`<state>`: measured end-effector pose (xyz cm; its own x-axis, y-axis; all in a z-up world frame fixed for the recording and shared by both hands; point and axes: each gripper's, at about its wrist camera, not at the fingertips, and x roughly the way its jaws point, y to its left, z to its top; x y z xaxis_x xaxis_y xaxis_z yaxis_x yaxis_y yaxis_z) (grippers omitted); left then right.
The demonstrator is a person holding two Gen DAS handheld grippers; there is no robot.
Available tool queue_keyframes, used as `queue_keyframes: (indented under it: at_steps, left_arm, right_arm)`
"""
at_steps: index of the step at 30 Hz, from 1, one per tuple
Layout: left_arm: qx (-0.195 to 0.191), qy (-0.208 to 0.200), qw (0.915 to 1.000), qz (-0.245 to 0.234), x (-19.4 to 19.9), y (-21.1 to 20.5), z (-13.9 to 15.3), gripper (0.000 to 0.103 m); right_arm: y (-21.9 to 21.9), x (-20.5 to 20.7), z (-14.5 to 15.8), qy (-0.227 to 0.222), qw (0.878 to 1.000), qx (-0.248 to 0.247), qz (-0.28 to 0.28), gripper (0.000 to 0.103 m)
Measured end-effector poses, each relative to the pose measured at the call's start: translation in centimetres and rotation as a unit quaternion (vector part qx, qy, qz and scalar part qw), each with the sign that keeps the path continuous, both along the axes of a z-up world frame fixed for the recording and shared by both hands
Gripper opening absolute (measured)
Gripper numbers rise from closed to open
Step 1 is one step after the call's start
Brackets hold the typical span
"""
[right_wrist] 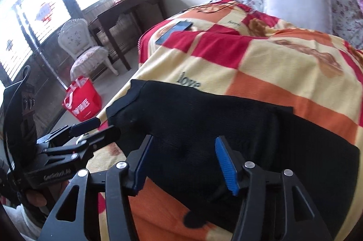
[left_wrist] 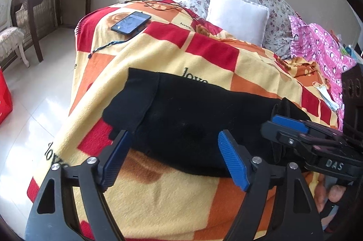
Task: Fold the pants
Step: 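Lift the pants end with the right gripper and fold it toward the left gripper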
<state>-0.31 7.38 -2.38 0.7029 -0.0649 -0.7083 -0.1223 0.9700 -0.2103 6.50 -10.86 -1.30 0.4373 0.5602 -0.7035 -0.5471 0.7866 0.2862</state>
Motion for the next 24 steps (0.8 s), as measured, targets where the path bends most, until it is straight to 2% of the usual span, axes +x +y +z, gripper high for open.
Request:
queue_keyframes:
  at_steps: [8, 13, 18, 24]
  left_arm:
    - [-0.038, 0.015, 0.9987, 0.031, -2.1, 2.9, -0.9, 0.084]
    - [-0.056, 0.026, 0.9957, 0.069, -2.6, 4.9, -2.0, 0.084]
    - [-0.093, 0.042, 0.9915, 0.081, -1.4, 5.5, -3.1, 0.084]
    - [-0.102, 0.049, 0.9900, 0.084, -0.1, 5.3, -3.9, 0.084]
  right_arm:
    - [5.6, 2.2, 0.2, 0.003, 0.999, -0.003, 0.053, 0.071]
    - [9.2, 4.0, 0.1, 0.000, 0.997, -0.016, 0.082, 0.072]
    - [12.2, 5.4, -0.4, -0.005, 0.994, -0.042, 0.104, 0.072]
    - [14.4, 7.5, -1.1, 0.001, 0.992, -0.048, 0.117, 0.074]
